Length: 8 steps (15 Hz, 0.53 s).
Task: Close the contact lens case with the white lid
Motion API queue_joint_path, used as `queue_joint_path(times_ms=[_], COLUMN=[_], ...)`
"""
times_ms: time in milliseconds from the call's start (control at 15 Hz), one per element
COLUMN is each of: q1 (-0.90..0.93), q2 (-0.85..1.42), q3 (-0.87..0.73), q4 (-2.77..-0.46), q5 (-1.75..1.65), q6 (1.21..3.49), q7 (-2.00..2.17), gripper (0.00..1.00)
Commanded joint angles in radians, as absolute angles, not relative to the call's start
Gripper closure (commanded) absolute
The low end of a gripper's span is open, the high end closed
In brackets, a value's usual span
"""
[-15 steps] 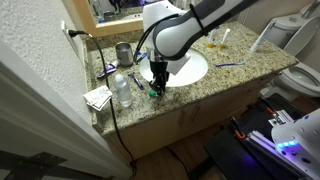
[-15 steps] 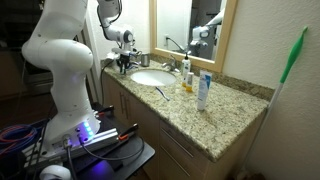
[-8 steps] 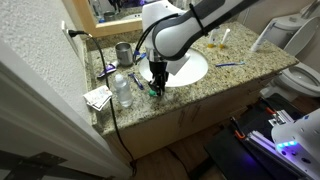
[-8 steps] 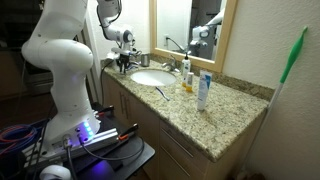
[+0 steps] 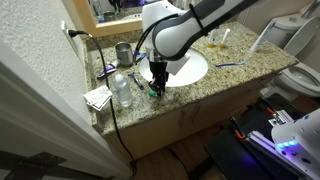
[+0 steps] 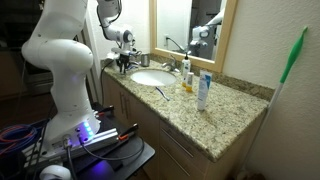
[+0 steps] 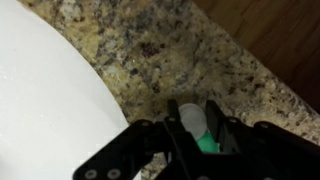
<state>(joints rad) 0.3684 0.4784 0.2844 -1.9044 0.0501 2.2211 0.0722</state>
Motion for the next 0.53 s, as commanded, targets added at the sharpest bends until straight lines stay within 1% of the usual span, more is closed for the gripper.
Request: queue_joint_path(times_ms=[0, 67, 267, 400, 467], q1=[0.367, 0.366, 0.368, 0.370, 0.372], q2=[0.492, 0.492, 0.488, 0.473, 0.453], q3=[0.285, 0.286, 0.286, 0.286, 0.287], q4=[-1.894, -1.893, -1.895, -1.905, -1.920], q5=[0.061, 0.062, 0.060, 0.056, 0.052], q6=[2.203, 2.201, 2.209, 2.214, 2.221], q7=[0.068, 0.065, 0.066, 0.069, 0.073], gripper=[0.41, 0.36, 0.14, 0.02, 0.00])
